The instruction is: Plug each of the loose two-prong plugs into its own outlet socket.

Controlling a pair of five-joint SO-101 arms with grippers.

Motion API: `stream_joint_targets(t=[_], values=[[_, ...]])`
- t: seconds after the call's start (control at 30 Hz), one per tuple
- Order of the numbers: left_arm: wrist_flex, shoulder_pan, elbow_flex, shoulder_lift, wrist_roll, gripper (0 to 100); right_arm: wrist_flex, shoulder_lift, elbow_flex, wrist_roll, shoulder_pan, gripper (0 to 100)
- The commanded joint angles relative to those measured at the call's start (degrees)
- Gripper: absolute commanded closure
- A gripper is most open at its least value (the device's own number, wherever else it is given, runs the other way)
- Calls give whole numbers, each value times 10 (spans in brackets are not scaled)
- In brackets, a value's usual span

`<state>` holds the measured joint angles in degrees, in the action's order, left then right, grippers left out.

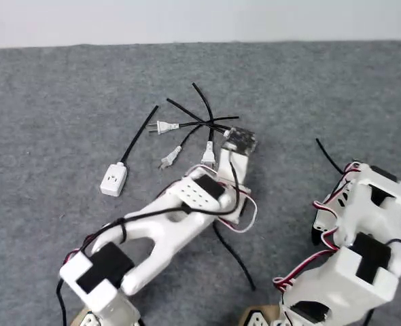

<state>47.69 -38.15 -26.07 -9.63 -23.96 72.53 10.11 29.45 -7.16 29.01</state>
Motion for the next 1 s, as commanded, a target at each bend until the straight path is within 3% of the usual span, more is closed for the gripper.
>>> stream_joint_targets(t=[0.0, 0.27, 0.53, 0.7, 0.8, 0.97], values=[[-13, 35, 29, 0, -6, 987, -13, 7, -16, -11, -11, 844], [14, 52, 27, 6, -7, 987, -12, 7, -16, -12, -14, 844], [79, 55, 27, 125, -8, 987, -12, 7, -16, -12, -14, 844], [62, 84, -29, 219, -69, 967, -12, 7, -15, -12, -14, 845], [23, 118, -80, 227, -101, 887, -13, 7, -14, -12, -14, 845], [15, 121, -160, 228, -178, 658, -13, 7, -14, -12, -14, 845]])
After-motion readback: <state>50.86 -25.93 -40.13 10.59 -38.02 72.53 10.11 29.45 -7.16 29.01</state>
